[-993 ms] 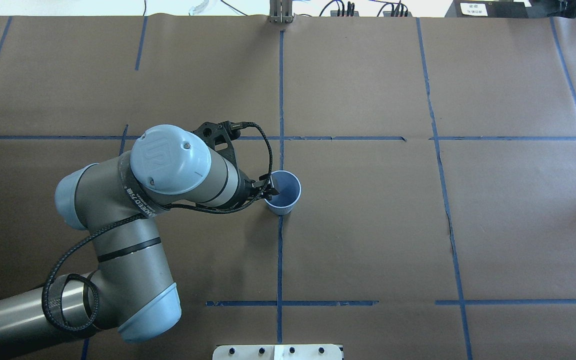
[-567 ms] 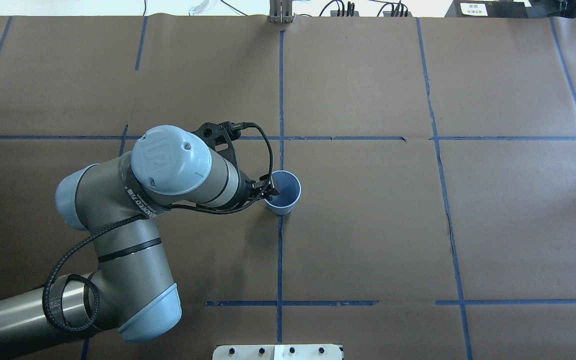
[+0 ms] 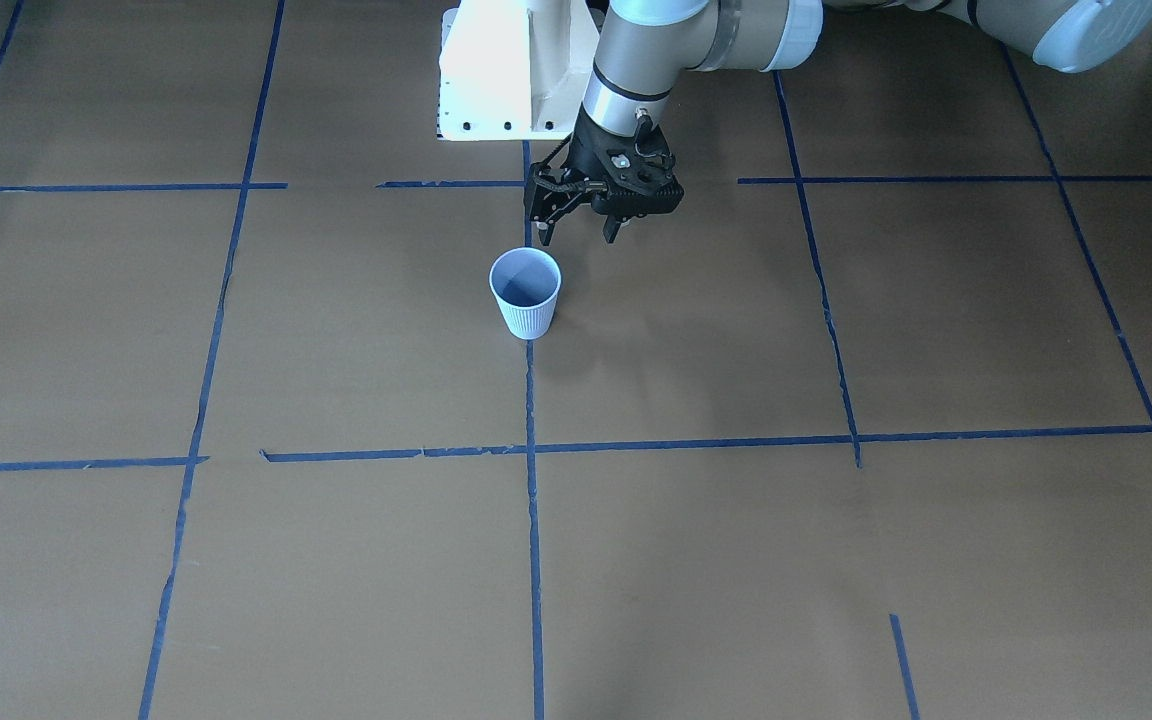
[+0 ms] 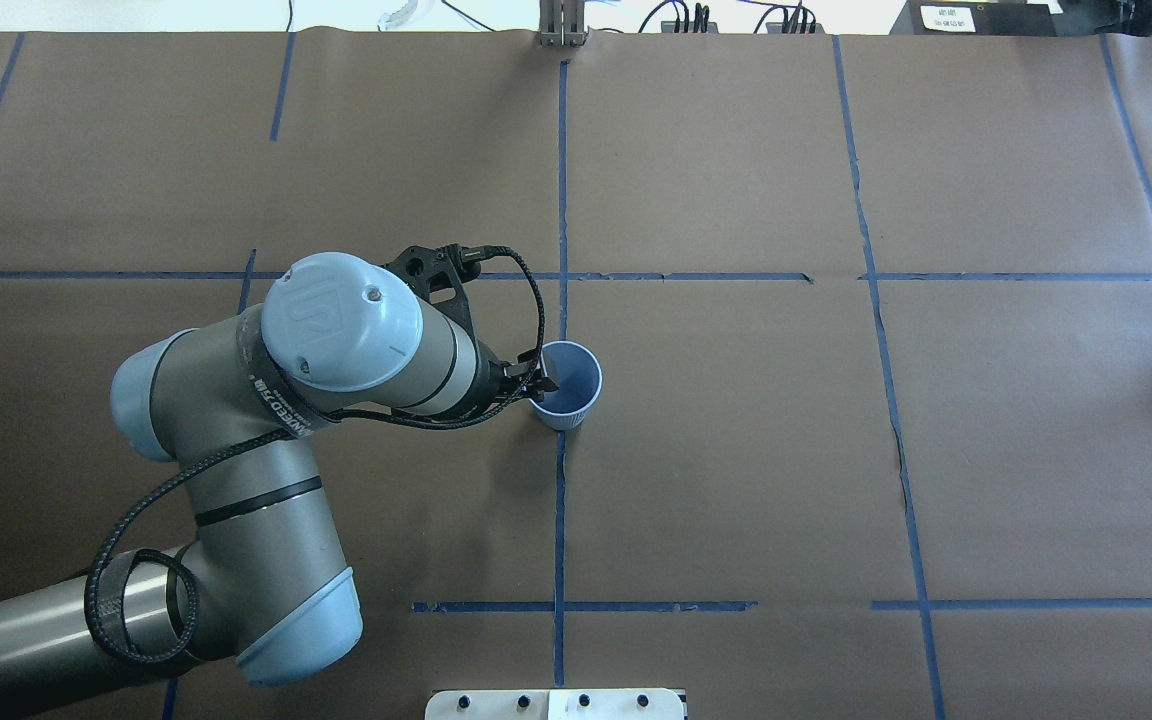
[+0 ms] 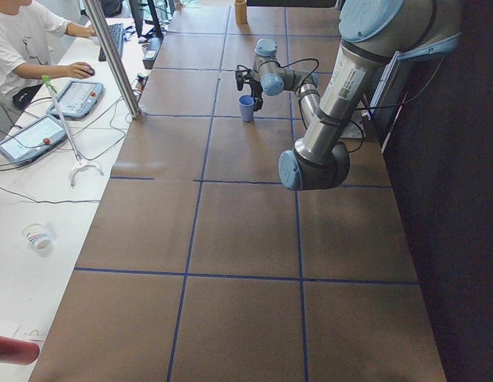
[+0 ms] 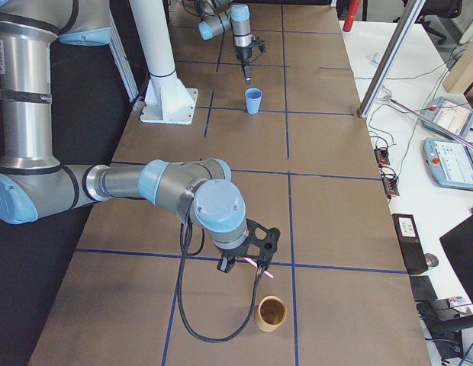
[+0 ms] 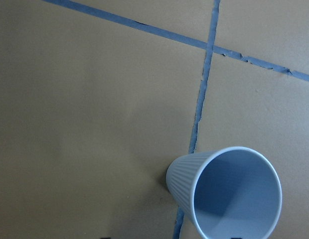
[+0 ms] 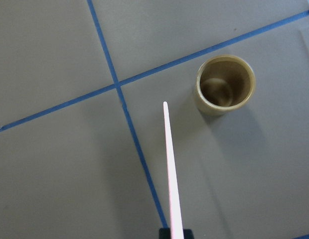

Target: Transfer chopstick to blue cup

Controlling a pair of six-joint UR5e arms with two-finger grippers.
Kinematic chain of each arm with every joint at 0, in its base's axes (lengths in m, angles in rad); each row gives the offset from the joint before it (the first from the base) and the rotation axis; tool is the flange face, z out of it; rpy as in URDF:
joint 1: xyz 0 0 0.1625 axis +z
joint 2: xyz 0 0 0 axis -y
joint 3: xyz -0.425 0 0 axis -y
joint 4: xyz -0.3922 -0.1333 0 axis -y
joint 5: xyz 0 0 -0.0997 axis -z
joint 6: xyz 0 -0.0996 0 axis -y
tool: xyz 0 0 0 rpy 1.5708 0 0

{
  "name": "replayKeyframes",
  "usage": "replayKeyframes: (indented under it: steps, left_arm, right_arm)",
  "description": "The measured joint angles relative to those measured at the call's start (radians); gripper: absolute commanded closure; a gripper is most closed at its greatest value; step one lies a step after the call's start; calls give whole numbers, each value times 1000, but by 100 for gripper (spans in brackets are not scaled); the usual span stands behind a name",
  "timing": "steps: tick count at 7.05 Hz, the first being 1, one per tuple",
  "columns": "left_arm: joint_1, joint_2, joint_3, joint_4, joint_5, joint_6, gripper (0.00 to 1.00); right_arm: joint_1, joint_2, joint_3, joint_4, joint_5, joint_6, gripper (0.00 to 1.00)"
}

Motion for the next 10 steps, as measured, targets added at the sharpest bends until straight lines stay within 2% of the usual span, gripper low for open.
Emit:
replayKeyframes:
  steps: [1,2,3,5,6,7,9,10]
  left_arm:
    - [-3,8,-23,-3,-1,0,16]
    - [-4,32,-73,-5,-2,0,16]
    - [-5,61,-125,-6,-3,0,16]
    - [-9,83,-164,-8,-3,0,16]
    - [-14,85,-167,-9,-3,1,16]
    - [-23,87,-169,-9,-3,1,16]
    - [-47,107,-172,-12,-3,0,14]
    - [-54,128,-180,-14,-3,0,14]
  right_arm:
    - [-18,17,106,-133,9,17,100]
    - [-71,45,172,-213,54,47,100]
    - [-156,97,203,-246,139,117,100]
    - [-372,286,215,-230,324,437,98]
    - [-494,373,215,-169,406,656,98]
    - [-627,449,201,-49,467,926,99]
    - [-813,589,77,327,499,1382,99]
    - [-883,653,-2,468,483,1498,100]
